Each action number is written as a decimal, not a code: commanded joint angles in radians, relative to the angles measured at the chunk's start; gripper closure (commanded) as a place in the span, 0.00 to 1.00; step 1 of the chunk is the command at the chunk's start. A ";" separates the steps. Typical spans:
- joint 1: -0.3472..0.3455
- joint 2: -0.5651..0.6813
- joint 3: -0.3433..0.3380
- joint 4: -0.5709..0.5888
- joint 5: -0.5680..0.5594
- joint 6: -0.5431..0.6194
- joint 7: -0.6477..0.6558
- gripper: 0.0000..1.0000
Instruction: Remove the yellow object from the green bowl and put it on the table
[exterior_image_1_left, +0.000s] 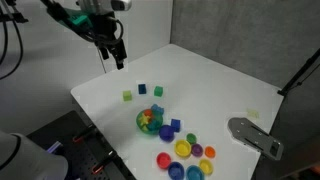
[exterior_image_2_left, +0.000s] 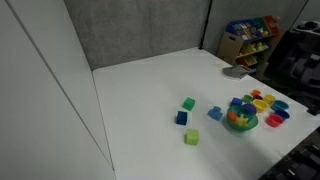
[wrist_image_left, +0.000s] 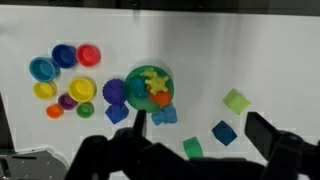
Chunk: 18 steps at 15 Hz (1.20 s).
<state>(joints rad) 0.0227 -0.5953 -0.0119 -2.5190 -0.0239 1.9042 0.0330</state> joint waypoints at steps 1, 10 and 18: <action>-0.009 0.000 0.008 0.002 0.005 -0.002 -0.004 0.00; -0.009 0.000 0.008 0.002 0.005 -0.002 -0.004 0.00; -0.014 0.053 -0.002 0.012 0.002 0.029 -0.014 0.00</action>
<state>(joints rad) 0.0223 -0.5908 -0.0119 -2.5190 -0.0239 1.9058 0.0330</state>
